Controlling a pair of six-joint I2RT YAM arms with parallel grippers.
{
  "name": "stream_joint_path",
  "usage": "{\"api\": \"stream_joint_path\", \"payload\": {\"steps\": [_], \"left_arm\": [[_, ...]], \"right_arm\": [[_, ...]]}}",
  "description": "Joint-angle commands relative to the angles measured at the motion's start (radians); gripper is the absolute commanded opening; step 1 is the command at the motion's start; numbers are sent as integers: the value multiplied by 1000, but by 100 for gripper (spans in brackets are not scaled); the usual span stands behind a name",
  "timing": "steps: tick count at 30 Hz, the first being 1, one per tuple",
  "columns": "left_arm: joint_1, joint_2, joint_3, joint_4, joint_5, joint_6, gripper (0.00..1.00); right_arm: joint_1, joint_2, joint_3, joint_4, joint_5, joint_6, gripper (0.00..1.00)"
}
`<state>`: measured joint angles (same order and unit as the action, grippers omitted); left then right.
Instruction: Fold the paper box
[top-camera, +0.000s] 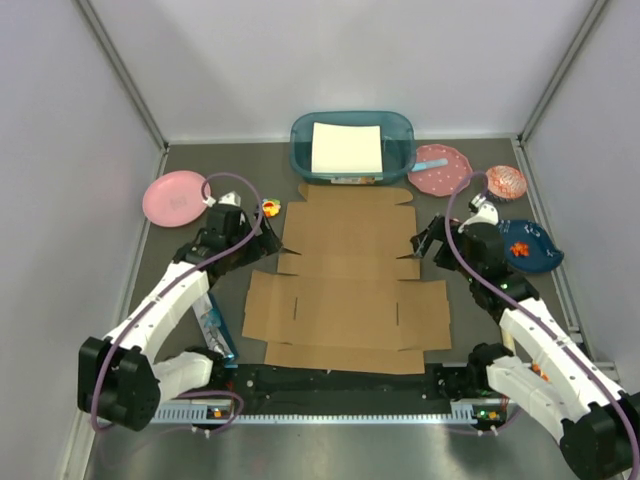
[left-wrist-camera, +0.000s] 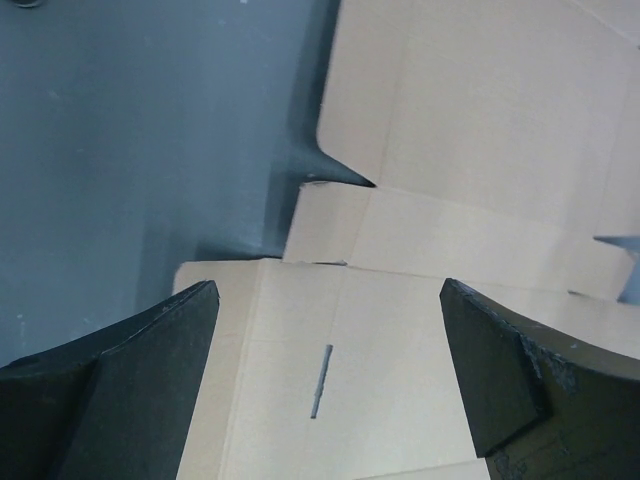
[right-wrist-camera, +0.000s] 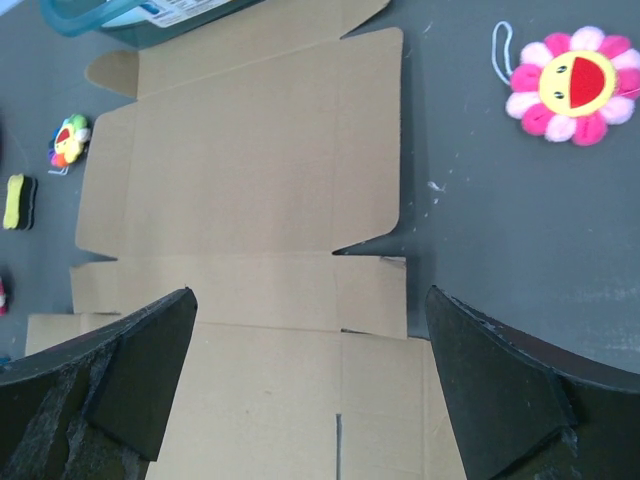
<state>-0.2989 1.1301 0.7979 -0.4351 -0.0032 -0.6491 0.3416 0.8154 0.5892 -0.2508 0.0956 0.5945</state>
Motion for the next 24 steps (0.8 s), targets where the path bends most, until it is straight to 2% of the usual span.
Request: {"api": "stream_joint_path", "payload": {"steps": [1,5,9,12,15,24], "left_arm": [[3,-1,10,91,124,52,99],[4,45,58,47,112,65,98],[47,25,57,-17,83,71,98],[139,-30,-9,-25,66,43,98],[221,-56,-74,-22,109,46,98],[227,6,-143,-42,218,43,93]], "right_arm": [[-3,-22,57,8,-72,-16,99],[-3,-56,43,8,-76,-18,99],[-4,-85,38,5,-89,-24,98],[-1,-88,34,4,-92,-21,98],[-3,-85,35,5,-120,-24,97],[-3,-79,3,44,-152,-12,97]]}}
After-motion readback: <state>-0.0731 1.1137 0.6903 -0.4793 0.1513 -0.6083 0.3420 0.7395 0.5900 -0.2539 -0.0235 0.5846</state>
